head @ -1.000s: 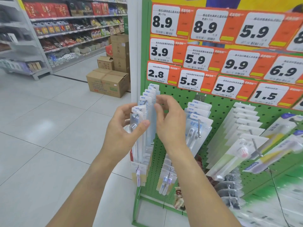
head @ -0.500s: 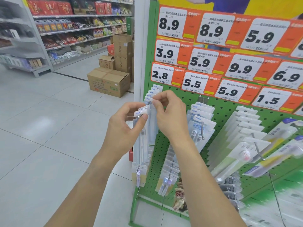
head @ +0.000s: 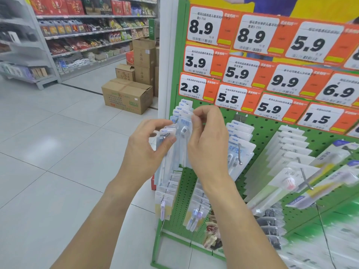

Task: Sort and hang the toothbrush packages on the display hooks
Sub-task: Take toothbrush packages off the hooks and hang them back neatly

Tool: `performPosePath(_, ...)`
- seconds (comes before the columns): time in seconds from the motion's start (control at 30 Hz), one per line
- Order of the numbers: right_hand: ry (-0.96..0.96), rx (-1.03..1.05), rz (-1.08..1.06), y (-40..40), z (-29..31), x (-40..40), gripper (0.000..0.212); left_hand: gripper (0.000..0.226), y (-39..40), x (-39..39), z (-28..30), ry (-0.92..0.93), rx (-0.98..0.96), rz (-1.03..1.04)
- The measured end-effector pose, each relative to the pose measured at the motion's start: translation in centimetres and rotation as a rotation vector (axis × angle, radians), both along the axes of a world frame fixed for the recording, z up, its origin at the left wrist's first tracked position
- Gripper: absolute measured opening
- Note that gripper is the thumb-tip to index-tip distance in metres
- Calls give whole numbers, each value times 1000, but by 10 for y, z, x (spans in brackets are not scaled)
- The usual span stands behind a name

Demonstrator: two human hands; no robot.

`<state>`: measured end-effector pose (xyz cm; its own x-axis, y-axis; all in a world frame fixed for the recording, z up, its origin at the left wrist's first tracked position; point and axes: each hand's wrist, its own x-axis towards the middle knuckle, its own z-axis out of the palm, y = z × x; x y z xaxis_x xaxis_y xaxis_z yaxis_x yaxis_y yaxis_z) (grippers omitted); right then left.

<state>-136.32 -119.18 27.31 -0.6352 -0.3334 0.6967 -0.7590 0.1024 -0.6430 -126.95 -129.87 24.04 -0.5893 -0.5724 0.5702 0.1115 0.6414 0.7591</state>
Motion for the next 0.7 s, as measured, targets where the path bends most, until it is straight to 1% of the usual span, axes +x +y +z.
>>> performPosePath(0.07,6,-21,11,8,-2,10,6,45,1,3,-1,9,1,11)
performPosePath(0.1,15,-41,6,14,-5,16,6,48,3,6,-2,34,9,24)
performPosePath(0.13,31,-69,-7,20,-9,21,6,45,7,10,-2,81,14,48)
performPosePath(0.2,70,-122,-23,36,-25,32,8,30,18,20,-7,232,36,110)
performPosePath(0.27,92,-135,15,54,-44,43,11,18,34,32,-22,365,117,159)
performPosePath(0.3,88,-126,39,63,-53,48,13,17,43,38,-31,392,178,150)
performPosePath(0.33,71,-111,56,70,-63,52,14,13,52,45,-41,380,234,120)
performPosePath(0.37,27,-93,68,77,-71,55,16,9,60,50,-51,326,285,80)
performPosePath(0.4,-54,-76,76,82,-78,58,18,10,68,55,-59,238,344,29)
performPosePath(0.47,-273,-56,93,89,-90,62,20,18,79,64,-74,44,472,-118)
performPosePath(0.53,-441,-82,114,93,-100,62,12,23,86,68,-82,-115,565,-289)
performPosePath(0.57,-501,-99,121,94,-103,61,9,21,88,69,-84,-194,582,-349)
performPosePath(0.63,-595,-121,130,95,-109,59,6,14,92,70,-88,-305,584,-380)
performPosePath(0.7,-678,-127,139,96,-116,54,5,14,94,69,-92,-327,636,-347)
